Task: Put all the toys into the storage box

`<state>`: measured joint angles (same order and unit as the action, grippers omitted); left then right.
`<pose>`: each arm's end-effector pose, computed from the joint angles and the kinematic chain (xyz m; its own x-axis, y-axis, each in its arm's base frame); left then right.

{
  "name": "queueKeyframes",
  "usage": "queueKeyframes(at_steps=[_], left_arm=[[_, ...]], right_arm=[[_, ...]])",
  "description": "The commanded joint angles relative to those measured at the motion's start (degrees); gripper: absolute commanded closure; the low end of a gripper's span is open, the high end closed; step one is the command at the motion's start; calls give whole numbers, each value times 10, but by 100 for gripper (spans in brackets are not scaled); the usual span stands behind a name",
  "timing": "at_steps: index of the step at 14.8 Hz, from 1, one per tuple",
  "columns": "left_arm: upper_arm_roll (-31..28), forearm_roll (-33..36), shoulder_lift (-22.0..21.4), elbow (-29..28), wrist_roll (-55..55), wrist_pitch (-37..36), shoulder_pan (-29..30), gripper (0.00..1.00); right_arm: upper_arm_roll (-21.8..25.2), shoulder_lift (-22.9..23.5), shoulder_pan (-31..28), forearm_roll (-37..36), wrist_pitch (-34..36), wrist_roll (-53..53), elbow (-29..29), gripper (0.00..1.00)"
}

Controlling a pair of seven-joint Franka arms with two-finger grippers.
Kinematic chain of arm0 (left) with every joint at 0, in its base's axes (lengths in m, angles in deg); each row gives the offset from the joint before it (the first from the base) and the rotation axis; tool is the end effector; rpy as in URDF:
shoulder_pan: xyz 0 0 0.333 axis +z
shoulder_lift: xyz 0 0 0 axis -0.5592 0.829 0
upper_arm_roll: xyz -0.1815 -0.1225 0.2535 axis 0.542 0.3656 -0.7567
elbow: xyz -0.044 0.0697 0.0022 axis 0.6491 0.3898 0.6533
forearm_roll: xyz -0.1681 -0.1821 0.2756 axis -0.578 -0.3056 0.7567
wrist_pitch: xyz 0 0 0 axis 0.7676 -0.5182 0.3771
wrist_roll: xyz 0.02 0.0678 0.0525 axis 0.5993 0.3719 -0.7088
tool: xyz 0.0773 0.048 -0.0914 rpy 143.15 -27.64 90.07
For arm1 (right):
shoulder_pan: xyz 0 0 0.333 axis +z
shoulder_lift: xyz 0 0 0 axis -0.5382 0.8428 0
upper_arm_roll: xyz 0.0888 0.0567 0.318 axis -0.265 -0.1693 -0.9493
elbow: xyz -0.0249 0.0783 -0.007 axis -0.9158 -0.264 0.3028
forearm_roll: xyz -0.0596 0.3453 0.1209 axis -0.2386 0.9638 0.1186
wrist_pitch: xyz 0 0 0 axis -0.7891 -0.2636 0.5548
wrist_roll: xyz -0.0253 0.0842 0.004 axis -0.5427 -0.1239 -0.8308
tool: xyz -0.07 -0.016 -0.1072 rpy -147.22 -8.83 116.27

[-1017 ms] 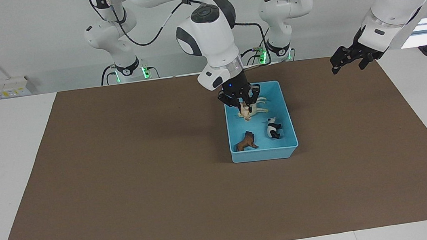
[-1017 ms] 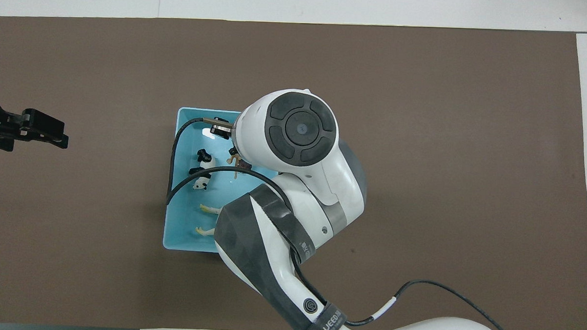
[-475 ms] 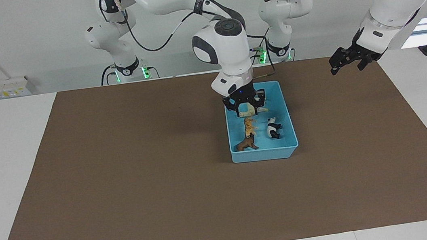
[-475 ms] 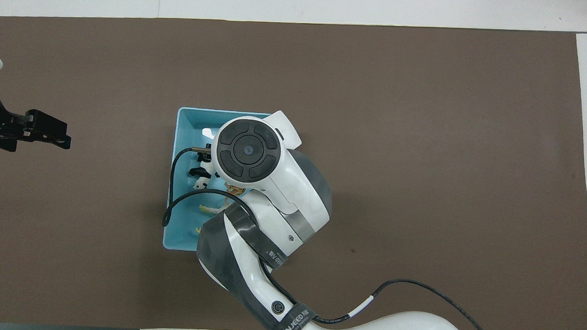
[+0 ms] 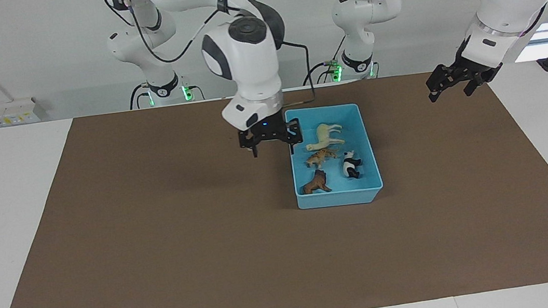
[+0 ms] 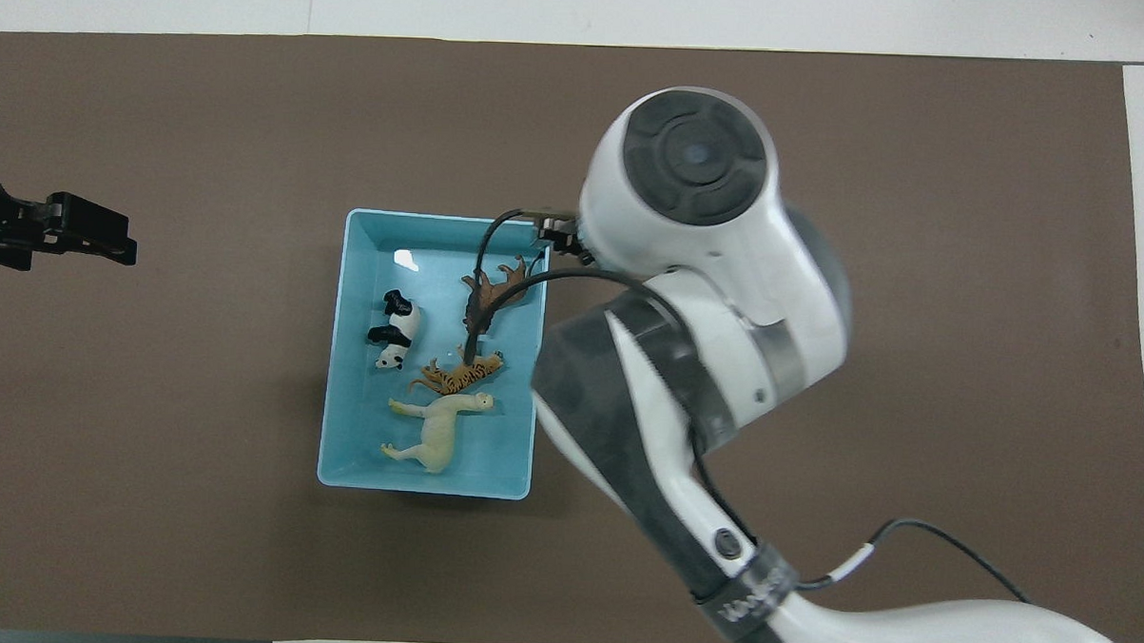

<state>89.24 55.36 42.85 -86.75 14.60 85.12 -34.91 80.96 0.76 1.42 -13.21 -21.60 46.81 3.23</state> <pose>0.5402 -0.0268 0.5967 0.9987 -0.0083 -0.0502 -0.0068 -0.9995 0.0302 0.5780 0.3175 0.5237 0.9853 -0.1477 0.0856 -0.1412 -0.9869 -0.0779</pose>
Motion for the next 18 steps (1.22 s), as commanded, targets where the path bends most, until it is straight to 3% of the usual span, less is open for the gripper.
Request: queueKeyframes(at_steps=[1, 6, 9, 14, 18], left_arm=[[3, 6, -16, -23, 8, 15, 7, 0], [3, 6, -17, -22, 10, 16, 9, 0], [3, 6, -17, -22, 7, 18, 10, 0], [0, 6, -17, -22, 10, 21, 11, 0], [0, 6, -16, -23, 6, 22, 10, 0]], right_arm=[[-9, -66, -75, 2, 44, -77, 32, 0], [-8, -151, -218, 0, 157, -295, 26, 0], [-8, -168, -284, -2, 228, -371, 38, 0], [-8, -207, -306, -6, 175, -371, 137, 0], [-8, -214, -306, -39, 171, -367, 155, 0]])
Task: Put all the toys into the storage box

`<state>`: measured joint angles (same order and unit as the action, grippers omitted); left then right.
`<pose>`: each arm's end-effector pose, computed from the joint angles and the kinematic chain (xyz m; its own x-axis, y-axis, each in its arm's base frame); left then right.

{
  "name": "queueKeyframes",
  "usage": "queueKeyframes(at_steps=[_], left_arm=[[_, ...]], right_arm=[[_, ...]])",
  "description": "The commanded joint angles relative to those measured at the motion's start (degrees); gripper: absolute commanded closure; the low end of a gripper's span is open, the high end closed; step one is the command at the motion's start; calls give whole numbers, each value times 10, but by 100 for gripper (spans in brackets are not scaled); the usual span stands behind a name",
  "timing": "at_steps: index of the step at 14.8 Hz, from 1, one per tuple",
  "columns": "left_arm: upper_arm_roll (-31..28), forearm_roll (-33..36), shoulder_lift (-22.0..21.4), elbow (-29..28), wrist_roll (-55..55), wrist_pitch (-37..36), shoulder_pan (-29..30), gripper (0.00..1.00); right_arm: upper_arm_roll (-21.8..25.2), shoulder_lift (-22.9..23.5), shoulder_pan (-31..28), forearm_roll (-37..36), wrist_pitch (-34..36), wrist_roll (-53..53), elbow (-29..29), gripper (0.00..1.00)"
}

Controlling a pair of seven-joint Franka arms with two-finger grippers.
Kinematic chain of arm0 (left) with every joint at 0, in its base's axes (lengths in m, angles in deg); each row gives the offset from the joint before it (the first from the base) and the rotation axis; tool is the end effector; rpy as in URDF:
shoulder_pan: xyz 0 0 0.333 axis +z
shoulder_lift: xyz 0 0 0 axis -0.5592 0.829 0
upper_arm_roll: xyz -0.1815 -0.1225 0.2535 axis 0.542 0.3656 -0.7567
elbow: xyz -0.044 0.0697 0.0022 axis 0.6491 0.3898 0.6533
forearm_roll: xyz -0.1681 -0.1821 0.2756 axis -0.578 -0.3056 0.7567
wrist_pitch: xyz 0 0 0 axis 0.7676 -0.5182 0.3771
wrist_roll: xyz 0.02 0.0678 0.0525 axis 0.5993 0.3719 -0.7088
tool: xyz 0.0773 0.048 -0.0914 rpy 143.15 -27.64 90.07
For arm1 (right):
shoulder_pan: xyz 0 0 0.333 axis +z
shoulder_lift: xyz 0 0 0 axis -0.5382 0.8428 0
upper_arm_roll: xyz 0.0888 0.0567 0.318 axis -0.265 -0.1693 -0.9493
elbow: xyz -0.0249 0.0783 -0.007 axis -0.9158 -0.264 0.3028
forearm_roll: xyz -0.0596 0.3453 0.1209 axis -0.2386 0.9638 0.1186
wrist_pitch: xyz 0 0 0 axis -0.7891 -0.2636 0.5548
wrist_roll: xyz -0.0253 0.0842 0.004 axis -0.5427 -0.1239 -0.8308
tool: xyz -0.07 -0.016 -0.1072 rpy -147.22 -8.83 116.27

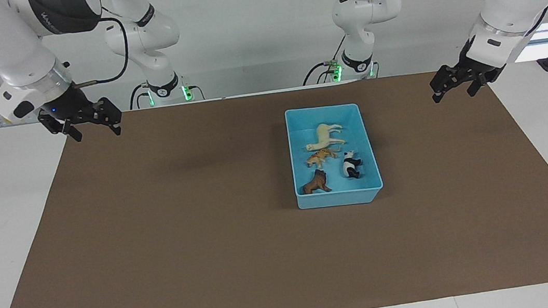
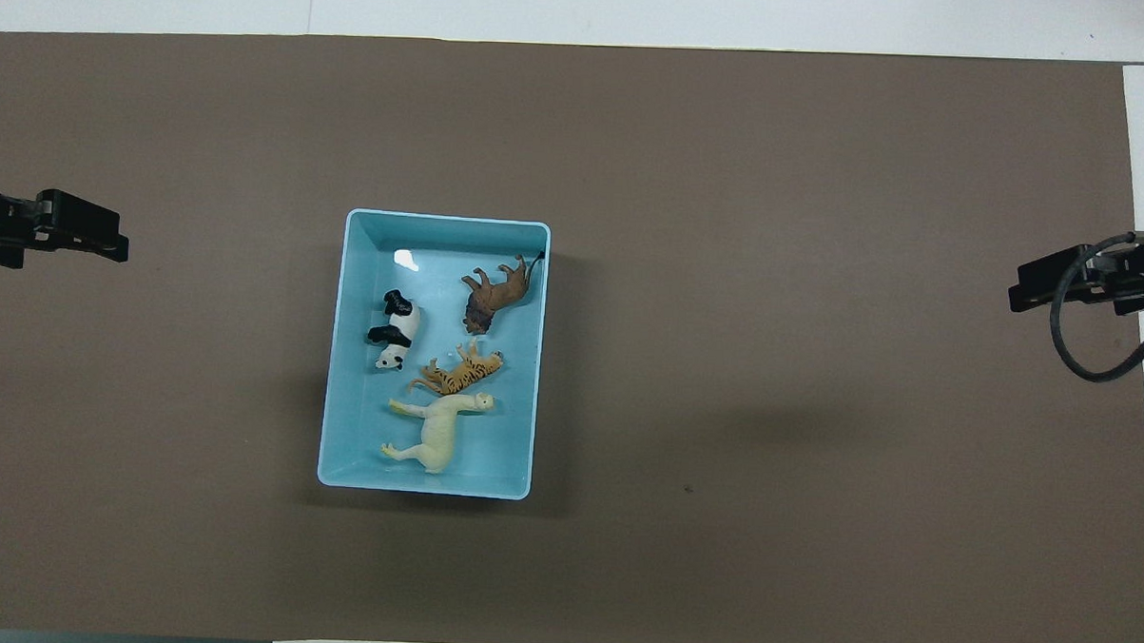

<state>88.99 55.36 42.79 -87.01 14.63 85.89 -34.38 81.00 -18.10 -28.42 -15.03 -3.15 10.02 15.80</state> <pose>0.5417 -0.0195 0.5963 0.9992 0.0052 -0.0403 0.0064 -0.9995 0.0304 0.5242 -0.0204 0.5893 0.9949 -0.0205 -0.0985 -0.0228 -0.9995 -0.0224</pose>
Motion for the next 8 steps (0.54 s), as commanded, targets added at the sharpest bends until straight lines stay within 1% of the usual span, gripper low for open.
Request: queueKeyframes(at_steps=[1, 4, 8], left_arm=[[2, 6, -16, -21, 5, 15, 4, 0], [2, 6, -16, -21, 7, 15, 5, 0], [2, 6, -16, -21, 6, 15, 5, 0]], right_arm=[[-8, -26, -8, -24, -15, 0, 29, 0], [-8, -26, -8, -26, -28, -5, 31, 0], [-8, -28, -8, -27, -28, -7, 36, 0]])
